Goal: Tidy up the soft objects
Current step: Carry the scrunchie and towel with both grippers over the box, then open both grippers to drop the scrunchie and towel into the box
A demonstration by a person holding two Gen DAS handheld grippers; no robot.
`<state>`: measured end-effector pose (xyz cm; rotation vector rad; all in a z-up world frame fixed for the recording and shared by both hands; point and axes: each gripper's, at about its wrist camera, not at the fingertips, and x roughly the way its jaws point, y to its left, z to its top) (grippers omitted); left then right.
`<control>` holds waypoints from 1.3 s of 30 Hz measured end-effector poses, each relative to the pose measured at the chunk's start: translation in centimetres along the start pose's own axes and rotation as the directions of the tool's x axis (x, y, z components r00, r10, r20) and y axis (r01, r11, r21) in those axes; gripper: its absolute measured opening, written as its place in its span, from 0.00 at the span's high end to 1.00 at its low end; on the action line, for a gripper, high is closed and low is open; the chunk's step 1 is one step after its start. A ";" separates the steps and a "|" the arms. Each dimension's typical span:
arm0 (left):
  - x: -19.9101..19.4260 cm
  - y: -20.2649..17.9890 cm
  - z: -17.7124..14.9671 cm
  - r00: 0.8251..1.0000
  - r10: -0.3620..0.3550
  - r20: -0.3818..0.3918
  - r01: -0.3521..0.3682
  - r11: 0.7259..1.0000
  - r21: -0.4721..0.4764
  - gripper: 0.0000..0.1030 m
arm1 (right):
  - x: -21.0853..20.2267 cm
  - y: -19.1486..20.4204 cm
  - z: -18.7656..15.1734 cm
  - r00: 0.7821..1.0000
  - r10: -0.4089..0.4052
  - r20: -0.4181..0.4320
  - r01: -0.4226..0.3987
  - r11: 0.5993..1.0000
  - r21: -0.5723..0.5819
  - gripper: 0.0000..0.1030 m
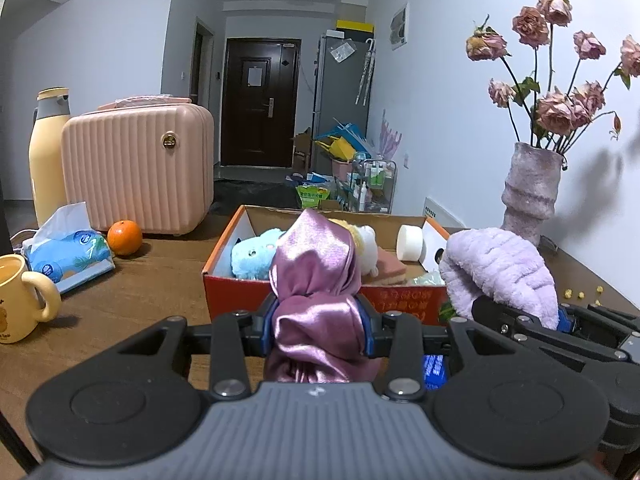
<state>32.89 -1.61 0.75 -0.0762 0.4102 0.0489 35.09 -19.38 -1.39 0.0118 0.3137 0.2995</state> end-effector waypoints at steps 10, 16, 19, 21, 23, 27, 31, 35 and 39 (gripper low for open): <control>1.9 0.7 1.3 1.000 -0.007 0.007 0.008 1.000 -0.029 0.62 | 2.3 0.0 0.8 1.000 -0.002 0.006 0.003 1.000 -0.005 0.73; 3.1 1.1 2.2 1.000 -0.006 0.014 0.006 0.999 -0.040 0.62 | 3.9 -0.2 1.5 1.000 -0.007 0.011 0.007 1.000 -0.001 0.73; 3.8 1.4 2.6 1.000 -0.005 0.014 0.006 0.999 -0.045 0.62 | 4.8 -0.3 1.7 1.000 -0.010 0.013 0.010 1.000 0.007 0.73; 4.3 1.5 2.9 1.000 -0.003 0.014 0.004 0.999 -0.049 0.62 | 5.4 -0.3 1.8 1.000 -0.009 0.012 0.009 1.000 0.008 0.73; 4.8 1.7 3.2 1.000 -0.002 0.014 0.002 0.999 -0.053 0.62 | 5.9 -0.2 1.9 1.000 -0.009 0.012 0.009 1.000 0.006 0.73; 5.7 2.1 3.7 1.000 -0.001 0.016 0.002 0.998 -0.060 0.62 | 6.9 0.1 2.2 1.000 -0.007 0.016 0.007 1.000 0.001 0.73; 6.7 2.2 4.1 1.000 -0.001 0.018 0.003 0.998 -0.064 0.62 | 7.9 0.1 2.4 1.000 -0.012 0.020 0.012 1.000 0.001 0.73; 7.7 2.2 4.5 1.000 -0.002 0.018 0.004 0.998 -0.066 0.62 | 8.7 -0.2 2.6 0.999 -0.024 0.031 0.024 1.000 0.015 0.73; 8.7 2.3 5.1 1.000 -0.002 0.019 0.003 0.997 -0.075 0.62 | 9.7 -0.3 2.8 0.999 -0.023 0.027 0.023 1.000 0.016 0.73</control>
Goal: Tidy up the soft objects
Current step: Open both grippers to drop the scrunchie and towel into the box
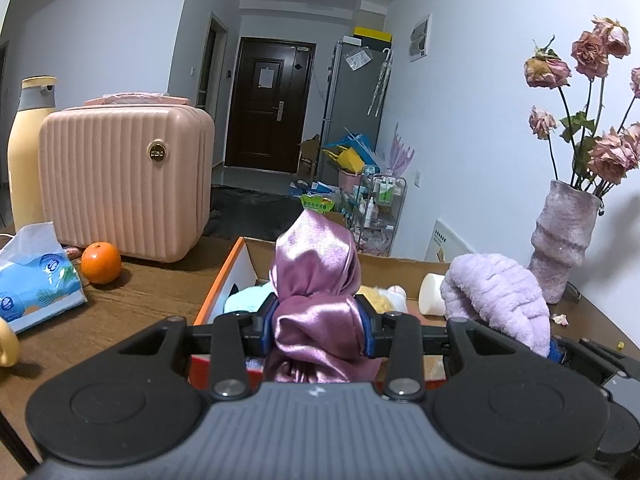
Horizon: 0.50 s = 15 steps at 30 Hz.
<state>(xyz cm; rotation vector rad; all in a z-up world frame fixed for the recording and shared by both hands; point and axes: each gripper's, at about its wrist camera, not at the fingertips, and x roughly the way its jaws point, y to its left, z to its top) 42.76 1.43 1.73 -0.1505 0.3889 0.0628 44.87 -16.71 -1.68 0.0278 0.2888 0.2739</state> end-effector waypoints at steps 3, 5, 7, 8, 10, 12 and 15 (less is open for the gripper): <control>0.6 0.2 0.3 1.000 0.000 0.002 0.000 1.000 -0.004 0.62 | 0.3 0.0 0.0 1.000 0.000 0.000 0.000 1.000 0.000 0.73; 1.1 0.2 0.5 1.000 0.001 0.001 -0.001 1.000 -0.005 0.62 | 0.9 -0.1 0.2 1.000 -0.001 -0.002 0.001 1.000 0.002 0.73; 1.6 0.2 0.6 1.000 0.001 -0.002 -0.001 1.000 -0.008 0.62 | 1.5 -0.2 0.2 1.000 -0.002 -0.003 0.002 1.000 0.006 0.73; 1.8 0.2 0.7 1.000 0.000 -0.002 0.000 1.000 -0.009 0.62 | 1.8 -0.2 0.3 1.000 -0.003 -0.004 0.003 1.000 0.009 0.73; 2.2 0.2 0.9 1.000 0.001 0.000 -0.001 1.000 -0.009 0.62 | 2.2 -0.3 0.3 1.000 -0.004 -0.005 0.004 1.000 0.011 0.73; 2.6 0.3 1.2 1.000 0.001 0.003 -0.001 1.000 -0.011 0.62 | 2.7 -0.4 0.4 1.000 -0.006 -0.005 0.006 1.000 0.010 0.73; 3.3 0.3 1.5 1.000 0.002 0.006 -0.002 1.000 -0.014 0.62 | 3.2 -0.4 0.4 1.000 -0.009 -0.004 0.009 1.000 0.007 0.73</control>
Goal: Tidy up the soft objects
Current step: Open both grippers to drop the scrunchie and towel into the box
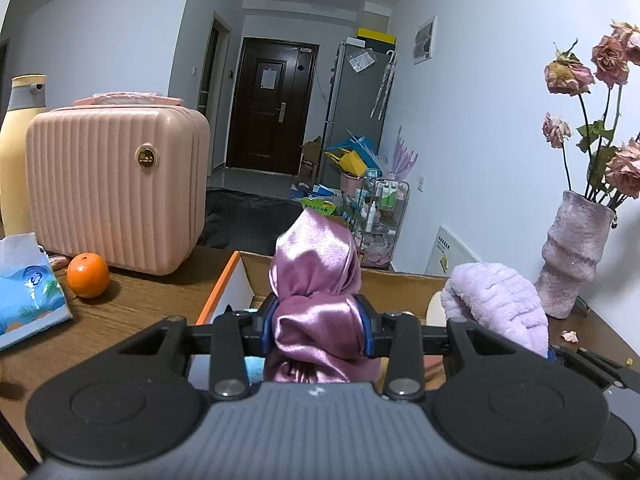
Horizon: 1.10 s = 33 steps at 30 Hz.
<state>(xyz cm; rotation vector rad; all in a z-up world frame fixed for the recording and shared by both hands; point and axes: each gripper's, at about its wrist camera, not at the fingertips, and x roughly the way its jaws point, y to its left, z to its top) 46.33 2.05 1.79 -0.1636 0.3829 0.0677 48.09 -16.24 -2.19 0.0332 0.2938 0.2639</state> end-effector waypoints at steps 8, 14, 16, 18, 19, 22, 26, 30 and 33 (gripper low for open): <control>1.9 0.2 0.7 1.000 0.000 -0.002 0.000 1.000 -0.002 0.62 | 1.4 -0.3 0.4 1.000 -0.009 -0.001 0.009 1.000 0.002 0.73; 3.0 0.3 1.2 1.000 0.003 0.000 -0.003 1.000 -0.002 0.62 | 2.5 -0.5 0.6 1.000 -0.014 -0.006 0.014 1.000 0.002 0.72; 3.4 0.3 1.3 1.000 0.003 -0.001 -0.003 1.000 -0.001 0.62 | 2.8 -0.6 0.7 1.000 -0.016 -0.008 0.016 1.000 0.001 0.72; 3.8 0.3 1.4 1.000 0.003 -0.001 -0.003 1.000 0.003 0.62 | 3.2 -0.6 0.8 1.000 -0.017 -0.011 0.017 1.000 -0.002 0.72; 4.0 0.3 1.5 1.000 0.002 -0.002 -0.002 1.000 0.005 0.62 | 3.3 -0.6 0.9 1.000 -0.018 -0.012 0.018 1.000 -0.003 0.72; 4.7 0.2 1.6 1.000 0.002 -0.003 -0.002 1.000 0.012 0.62 | 3.9 -0.6 1.0 1.000 -0.022 -0.018 0.021 1.000 -0.008 0.72; 5.4 0.0 1.7 1.000 0.002 -0.006 -0.002 1.000 0.021 0.62 | 4.5 -0.7 1.0 0.999 -0.028 -0.024 0.027 1.000 -0.015 0.72; 6.0 0.0 1.8 1.000 0.000 -0.010 0.000 1.000 0.030 0.60 | 4.9 -0.6 1.1 0.999 -0.031 -0.031 0.030 0.999 -0.023 0.68; 6.3 -0.1 1.6 1.000 -0.004 -0.022 0.005 0.999 0.043 0.54 | 5.1 -0.6 0.9 0.998 -0.036 -0.045 0.035 0.999 -0.028 0.63</control>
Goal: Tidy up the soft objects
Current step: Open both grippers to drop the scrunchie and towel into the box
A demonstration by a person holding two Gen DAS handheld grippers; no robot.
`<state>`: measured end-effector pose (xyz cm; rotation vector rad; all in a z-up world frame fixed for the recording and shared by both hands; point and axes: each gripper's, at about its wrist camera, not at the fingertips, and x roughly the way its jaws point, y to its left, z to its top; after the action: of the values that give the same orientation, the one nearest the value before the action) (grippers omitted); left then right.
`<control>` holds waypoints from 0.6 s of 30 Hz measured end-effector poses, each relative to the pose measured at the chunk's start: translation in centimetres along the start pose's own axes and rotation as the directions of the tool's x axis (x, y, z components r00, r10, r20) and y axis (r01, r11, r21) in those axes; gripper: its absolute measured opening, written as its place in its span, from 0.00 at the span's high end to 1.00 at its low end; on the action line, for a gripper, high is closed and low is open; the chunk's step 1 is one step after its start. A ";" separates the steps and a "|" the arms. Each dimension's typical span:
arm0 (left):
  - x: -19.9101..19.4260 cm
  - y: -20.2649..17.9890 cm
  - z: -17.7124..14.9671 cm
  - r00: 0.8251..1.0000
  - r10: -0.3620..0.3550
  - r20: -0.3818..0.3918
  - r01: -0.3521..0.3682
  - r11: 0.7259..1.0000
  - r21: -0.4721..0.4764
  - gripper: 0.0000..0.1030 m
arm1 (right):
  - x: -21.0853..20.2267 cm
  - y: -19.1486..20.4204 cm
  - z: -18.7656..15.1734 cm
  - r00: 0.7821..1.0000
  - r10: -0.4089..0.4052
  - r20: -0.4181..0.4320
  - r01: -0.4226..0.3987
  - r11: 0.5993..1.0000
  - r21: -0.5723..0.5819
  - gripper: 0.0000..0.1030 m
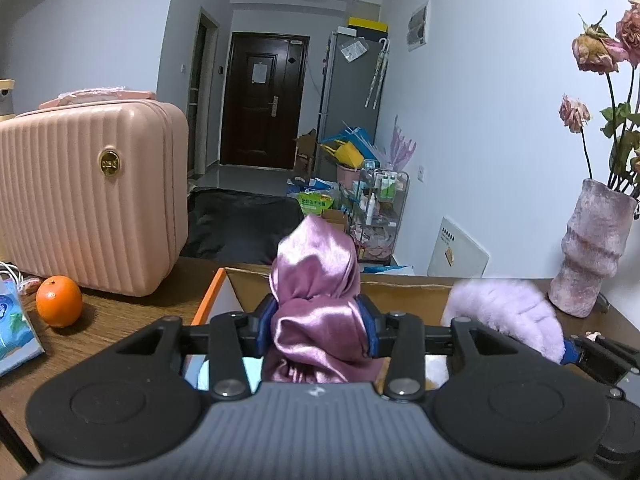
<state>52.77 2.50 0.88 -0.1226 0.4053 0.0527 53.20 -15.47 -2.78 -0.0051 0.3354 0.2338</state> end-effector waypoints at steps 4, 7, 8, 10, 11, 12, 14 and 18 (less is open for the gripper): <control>0.1 0.4 0.0 1.000 0.000 -0.004 0.000 1.000 -0.019 0.13 | 0.1 -0.3 -0.1 1.000 -0.015 -0.010 0.015 1.000 0.010 0.38; -0.3 0.8 0.1 0.999 0.034 0.020 -0.033 0.999 -0.036 0.00 | -0.2 -0.8 -0.1 1.000 -0.028 0.012 0.027 0.999 0.029 0.08; -0.4 0.8 0.1 0.999 0.047 0.027 -0.046 0.998 -0.040 0.00 | -0.3 -0.9 -0.1 0.999 -0.030 0.022 0.029 0.999 0.036 0.06; -0.4 0.9 0.1 0.998 0.058 0.027 -0.057 0.997 -0.044 0.00 | -0.3 -1.0 0.0 0.999 -0.031 0.025 0.030 0.999 0.038 0.00; -0.4 1.0 0.1 0.998 0.059 0.022 -0.058 0.997 -0.048 0.00 | -0.3 -1.0 0.0 0.999 -0.031 0.025 0.030 0.999 0.037 0.00; -0.3 1.0 0.1 0.998 0.061 0.017 -0.060 0.997 -0.053 0.00 | -0.3 -1.1 0.0 0.999 -0.031 0.024 0.030 0.999 0.036 0.00; -0.1 1.1 0.1 0.998 0.065 0.011 -0.064 0.996 -0.055 0.00 | -0.2 -1.1 0.0 0.999 -0.029 0.019 0.029 0.999 0.034 0.00; -0.1 1.2 0.2 0.997 0.070 0.012 -0.070 0.996 -0.058 0.00 | -0.1 -1.0 0.0 0.999 -0.029 0.016 0.028 0.999 0.032 0.00</control>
<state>52.62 3.71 0.96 -0.1652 0.3945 0.1343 53.32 -16.51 -2.76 0.0234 0.3224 0.2003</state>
